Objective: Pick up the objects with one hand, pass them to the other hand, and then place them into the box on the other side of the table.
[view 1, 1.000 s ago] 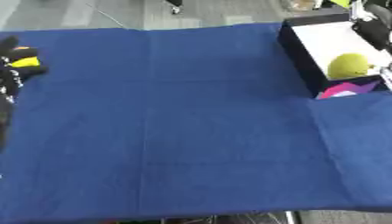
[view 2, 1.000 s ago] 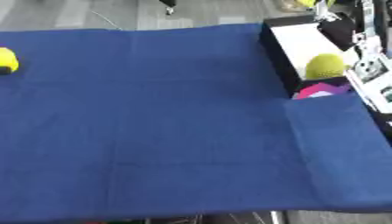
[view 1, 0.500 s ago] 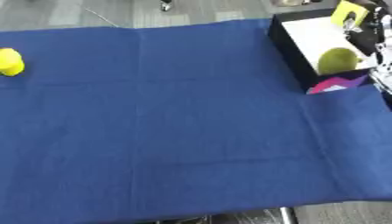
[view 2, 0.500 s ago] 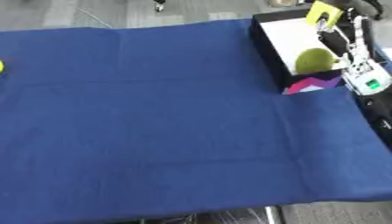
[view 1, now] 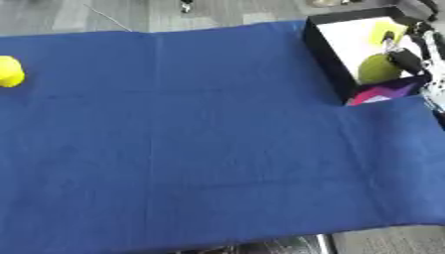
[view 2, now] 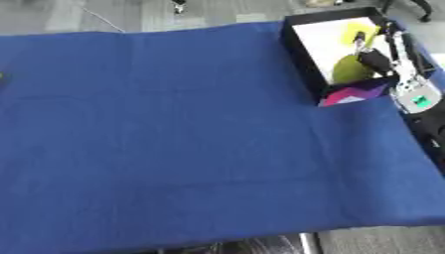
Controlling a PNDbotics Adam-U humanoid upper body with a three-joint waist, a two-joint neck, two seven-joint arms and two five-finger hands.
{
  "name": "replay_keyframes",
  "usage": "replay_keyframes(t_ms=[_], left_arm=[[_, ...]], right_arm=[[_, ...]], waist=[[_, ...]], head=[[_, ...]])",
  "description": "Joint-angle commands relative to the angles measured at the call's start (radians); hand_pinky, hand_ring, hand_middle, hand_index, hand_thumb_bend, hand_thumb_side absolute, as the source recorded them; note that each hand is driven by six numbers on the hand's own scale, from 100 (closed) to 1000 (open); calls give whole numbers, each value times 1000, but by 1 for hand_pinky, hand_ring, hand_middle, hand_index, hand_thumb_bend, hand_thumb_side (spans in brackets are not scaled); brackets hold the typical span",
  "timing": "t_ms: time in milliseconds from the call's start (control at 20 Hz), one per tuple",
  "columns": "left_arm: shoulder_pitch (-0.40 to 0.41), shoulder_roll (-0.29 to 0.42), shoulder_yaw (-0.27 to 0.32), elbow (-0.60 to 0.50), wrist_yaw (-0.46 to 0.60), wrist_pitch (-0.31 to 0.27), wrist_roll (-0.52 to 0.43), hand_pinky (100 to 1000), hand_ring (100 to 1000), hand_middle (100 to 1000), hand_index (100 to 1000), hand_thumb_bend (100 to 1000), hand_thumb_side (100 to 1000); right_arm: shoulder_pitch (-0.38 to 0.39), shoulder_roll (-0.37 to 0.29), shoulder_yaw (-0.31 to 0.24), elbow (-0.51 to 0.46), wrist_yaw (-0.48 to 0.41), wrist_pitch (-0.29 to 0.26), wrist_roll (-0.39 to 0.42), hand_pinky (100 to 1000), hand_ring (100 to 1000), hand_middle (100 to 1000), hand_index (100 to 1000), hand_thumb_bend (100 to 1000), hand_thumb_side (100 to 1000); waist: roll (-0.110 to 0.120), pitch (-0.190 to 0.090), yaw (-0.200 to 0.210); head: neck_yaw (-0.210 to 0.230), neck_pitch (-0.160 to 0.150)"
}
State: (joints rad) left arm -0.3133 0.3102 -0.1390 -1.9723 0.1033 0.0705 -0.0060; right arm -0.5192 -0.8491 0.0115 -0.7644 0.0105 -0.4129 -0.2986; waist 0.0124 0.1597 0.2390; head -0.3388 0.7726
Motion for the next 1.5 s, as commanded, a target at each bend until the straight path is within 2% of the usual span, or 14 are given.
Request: replay_keyframes(t_ms=[50, 550, 700, 850, 950, 1000, 1150, 1300, 1450, 1500], left_arm=[[-5, 5, 11, -18, -8, -2, -5, 949, 714, 780, 961, 159, 1000], [-2, 4, 9, -15, -14, -2, -13, 949, 713, 779, 960, 151, 1000], [-12, 23, 12, -5, -28, 11, -12, 946, 712, 778, 960, 126, 1000], [-44, 63, 24, 15, -76, 48, -3, 938, 710, 777, 957, 100, 981], [-78, 101, 34, 44, -126, 90, 23, 926, 701, 770, 951, 100, 874], [-101, 120, 38, 64, -156, 116, 48, 924, 700, 769, 950, 100, 849], [-175, 170, 35, 140, -249, 194, 127, 909, 698, 765, 938, 100, 675], [-258, 207, 13, 252, -363, 269, 182, 892, 698, 765, 932, 100, 649], [-343, 225, -15, 397, -489, 353, 211, 873, 706, 773, 926, 100, 648], [-371, 226, -22, 450, -527, 379, 219, 865, 706, 774, 925, 100, 654]], right_arm=[[-11, -50, -18, -9, 26, -29, 11, 996, 1000, 933, 929, 100, 453], [-13, -50, -27, -37, 74, -58, 28, 1000, 1000, 947, 936, 100, 430], [-6, -55, -29, -107, 96, -74, 26, 994, 1000, 948, 937, 100, 444], [14, -59, -33, -242, 134, -93, 23, 978, 1000, 947, 943, 100, 465], [35, -52, -35, -382, 169, -103, 17, 967, 1000, 943, 950, 100, 470], [49, -46, -35, -462, 192, -99, 13, 965, 1000, 943, 951, 100, 470], [91, -30, -26, -704, 263, -77, 18, 953, 1000, 939, 967, 100, 449], [131, -10, -7, -915, 313, -49, 38, 941, 982, 922, 971, 100, 431], [167, 14, 17, -1083, 336, -31, 68, 936, 967, 909, 975, 100, 364], [177, 23, 25, -1131, 341, -29, 79, 936, 966, 907, 975, 100, 377]], waist=[[-3, -10, -2], [-4, -9, -2], [-4, -11, -6], [1, -16, -15], [3, -19, -26], [4, -20, -33], [6, -22, -53], [5, -23, -74], [3, -23, -95], [2, -22, -103]], head=[[-3, -3], [-2, -3], [9, -3], [42, -3], [96, -3], [128, -3], [251, -3], [361, -3], [437, -3], [459, -3]])
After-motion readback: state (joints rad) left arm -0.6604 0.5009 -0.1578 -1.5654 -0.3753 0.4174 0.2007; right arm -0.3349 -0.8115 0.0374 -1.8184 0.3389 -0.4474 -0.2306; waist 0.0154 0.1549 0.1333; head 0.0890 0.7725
